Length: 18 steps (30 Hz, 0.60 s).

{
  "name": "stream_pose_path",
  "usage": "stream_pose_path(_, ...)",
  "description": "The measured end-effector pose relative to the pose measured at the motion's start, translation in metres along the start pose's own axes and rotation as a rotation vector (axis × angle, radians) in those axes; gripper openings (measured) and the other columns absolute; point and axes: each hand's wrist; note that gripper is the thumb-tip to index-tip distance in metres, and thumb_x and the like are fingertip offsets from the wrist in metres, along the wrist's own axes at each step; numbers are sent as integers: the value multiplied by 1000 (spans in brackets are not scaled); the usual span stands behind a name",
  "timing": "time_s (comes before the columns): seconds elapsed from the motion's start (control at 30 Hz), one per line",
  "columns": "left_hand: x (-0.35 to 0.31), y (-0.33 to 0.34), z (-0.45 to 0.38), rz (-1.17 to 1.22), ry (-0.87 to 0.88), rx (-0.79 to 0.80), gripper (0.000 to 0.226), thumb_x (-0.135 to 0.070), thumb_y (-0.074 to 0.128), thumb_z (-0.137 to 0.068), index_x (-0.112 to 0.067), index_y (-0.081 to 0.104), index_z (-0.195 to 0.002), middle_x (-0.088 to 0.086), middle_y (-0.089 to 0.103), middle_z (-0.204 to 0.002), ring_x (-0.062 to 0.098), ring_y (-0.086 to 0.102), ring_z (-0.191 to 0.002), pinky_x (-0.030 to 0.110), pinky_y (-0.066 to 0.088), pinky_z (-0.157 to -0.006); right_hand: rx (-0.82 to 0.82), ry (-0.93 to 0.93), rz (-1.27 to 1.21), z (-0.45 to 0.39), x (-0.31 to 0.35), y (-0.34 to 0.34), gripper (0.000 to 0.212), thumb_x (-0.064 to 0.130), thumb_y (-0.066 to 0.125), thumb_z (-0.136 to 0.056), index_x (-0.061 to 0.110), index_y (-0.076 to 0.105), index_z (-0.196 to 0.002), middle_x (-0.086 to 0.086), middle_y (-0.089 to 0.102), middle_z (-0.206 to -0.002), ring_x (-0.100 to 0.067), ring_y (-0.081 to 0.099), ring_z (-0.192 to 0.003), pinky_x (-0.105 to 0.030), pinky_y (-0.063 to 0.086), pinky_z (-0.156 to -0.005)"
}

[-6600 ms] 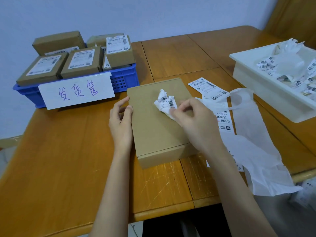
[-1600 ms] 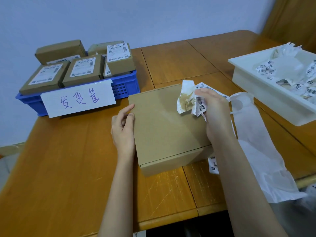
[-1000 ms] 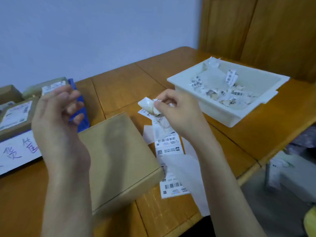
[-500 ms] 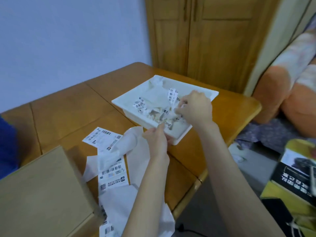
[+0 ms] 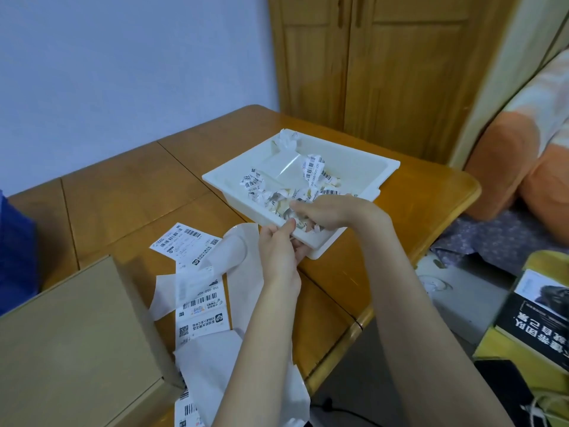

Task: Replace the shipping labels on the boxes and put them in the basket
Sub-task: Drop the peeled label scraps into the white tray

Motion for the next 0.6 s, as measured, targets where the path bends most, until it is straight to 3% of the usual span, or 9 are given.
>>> stream_pose_path(0.03, 0, 0, 0, 4, -3, 6, 18, -6, 54, -100, -10, 54, -118, 6, 66, -96, 6, 63, -63, 25, 60, -63, 7, -9, -22, -1, 0, 0, 48, 48, 25, -102, 18, 57, -85, -1, 60, -93, -20, 52, -90, -34, 37, -91)
stream_pose_path(0.1, 0, -1, 1, 4, -10, 26, 13, -5, 54, -100, -11, 55, -113, 5, 66, -92, 4, 62, -59, 25, 60, -62, -66, -44, 38, -2, 0, 5, 28, 24, 32, -99, 19, 49, -77, 2, 50, -78, -17, 44, -73, -30, 33, -72)
stream_pose_path(0.17, -1, -1, 2, 9, -18, 41, 14, -5, 53, -101, -11, 55, -114, 5, 66, -93, 3, 61, -55, 24, 60, -60, -184, -65, 3, -1, -2, 8, 16, 10, 37, -92, 23, 45, -85, 4, 44, -73, -14, 39, -64, -28, 26, -60)
stream_pose_path(0.23, -1, -2, 2, 10, -17, 43, 18, -6, 53, -101, -10, 54, -119, 5, 66, -93, 3, 61, -54, 24, 60, -60, -229, -63, -33, 1, -2, 11, 18, 8, 43, -92, 25, 48, -95, 3, 49, -81, -16, 44, -73, -27, 30, -64)
stream_pose_path(0.3, -2, -2, 2, 4, -18, 44, 15, -6, 53, -101, -10, 54, -115, 6, 66, -91, 4, 61, -54, 24, 60, -61, -252, -45, -14, 1, -2, 13, 14, 8, 44, -91, 14, 56, -90, -3, 56, -87, -20, 48, -81, -30, 33, -72)
stream_pose_path(0.37, -2, -2, 3, -2, -22, 43, 9, -6, 53, -101, -11, 55, -109, 7, 66, -91, 4, 61, -55, 25, 60, -61, -270, -18, -51, -2, -2, 14, 24, 6, 44, -88, 1, 67, -94, -12, 67, -96, -24, 55, -83, -34, 39, -74)
stream_pose_path(0.47, -2, -2, 3, -1, -26, 41, 12, -6, 54, -101, -7, 54, -113, 8, 67, -96, 5, 62, -57, 25, 60, -62, -276, -12, -111, -6, -3, 16, 37, 3, 41, -87, -2, 69, -110, -16, 68, -115, -32, 63, -97, -38, 49, -78)
stream_pose_path(0.6, -2, -2, 3, 7, -22, 43, 13, -6, 54, -100, -8, 54, -113, 6, 66, -93, 2, 60, -50, 25, 60, -61, -375, -45, -251, -6, -6, 18, 29, 7, 41, -92, -5, 66, -100, -15, 66, -100, -25, 53, -79, -38, 44, -68)
Point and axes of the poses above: each hand's wrist, its own z-axis away from the middle knuckle, its own y-axis out of the palm, x = y × z
